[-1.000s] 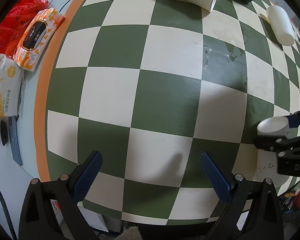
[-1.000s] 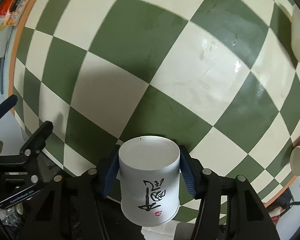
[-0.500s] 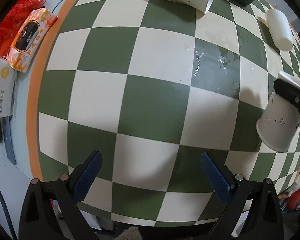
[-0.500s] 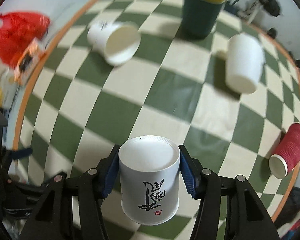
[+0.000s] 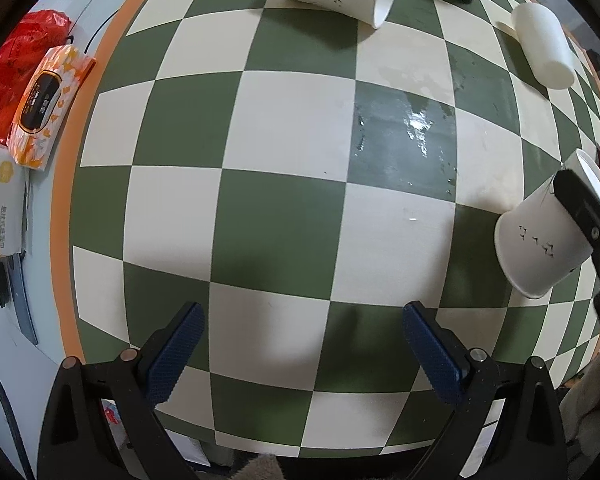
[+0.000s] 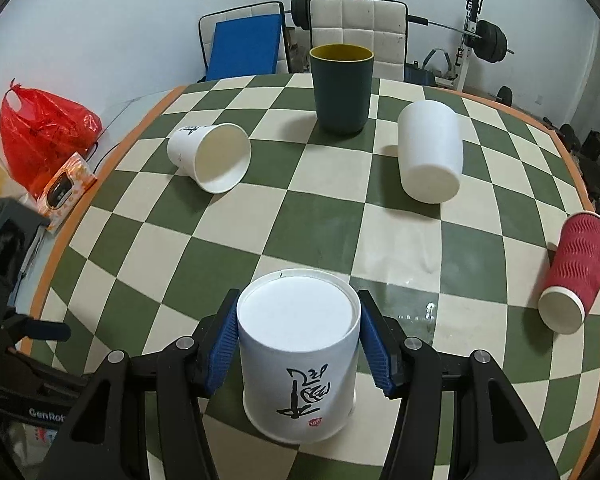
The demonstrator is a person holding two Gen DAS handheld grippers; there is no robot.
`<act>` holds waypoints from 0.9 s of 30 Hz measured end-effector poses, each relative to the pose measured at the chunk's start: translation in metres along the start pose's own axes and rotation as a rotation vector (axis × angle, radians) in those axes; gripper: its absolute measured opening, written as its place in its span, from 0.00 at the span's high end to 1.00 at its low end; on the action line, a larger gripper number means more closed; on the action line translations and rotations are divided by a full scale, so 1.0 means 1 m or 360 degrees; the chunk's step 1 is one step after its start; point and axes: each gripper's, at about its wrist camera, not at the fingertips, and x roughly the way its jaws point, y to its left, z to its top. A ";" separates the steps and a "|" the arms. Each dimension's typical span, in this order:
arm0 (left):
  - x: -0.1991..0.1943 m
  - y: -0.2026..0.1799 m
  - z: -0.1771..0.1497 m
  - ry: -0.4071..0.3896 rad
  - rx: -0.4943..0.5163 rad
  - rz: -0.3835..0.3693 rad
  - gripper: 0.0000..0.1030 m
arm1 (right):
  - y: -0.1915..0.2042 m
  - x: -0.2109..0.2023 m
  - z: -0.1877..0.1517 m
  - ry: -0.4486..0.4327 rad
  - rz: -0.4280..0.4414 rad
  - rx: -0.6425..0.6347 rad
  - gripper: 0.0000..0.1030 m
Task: Flip cup upside down
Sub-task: 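Lower the white cup rim-down onto the table and open the right gripper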
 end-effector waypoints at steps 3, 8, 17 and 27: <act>0.001 -0.002 -0.001 0.0000 0.0010 0.0002 0.02 | 0.006 -0.003 -0.006 0.0020 -0.0013 -0.0029 0.43; -0.001 -0.012 -0.004 -0.0013 0.0022 0.0001 0.02 | 0.012 -0.006 -0.015 0.0095 -0.0028 -0.0014 0.42; -0.018 -0.029 -0.013 -0.0058 0.0070 0.0005 0.02 | 0.014 -0.012 -0.040 0.0199 -0.0050 0.0037 0.42; -0.060 -0.043 -0.021 -0.0182 0.0137 0.0002 0.02 | -0.002 -0.037 -0.045 0.0290 -0.0121 0.0242 0.10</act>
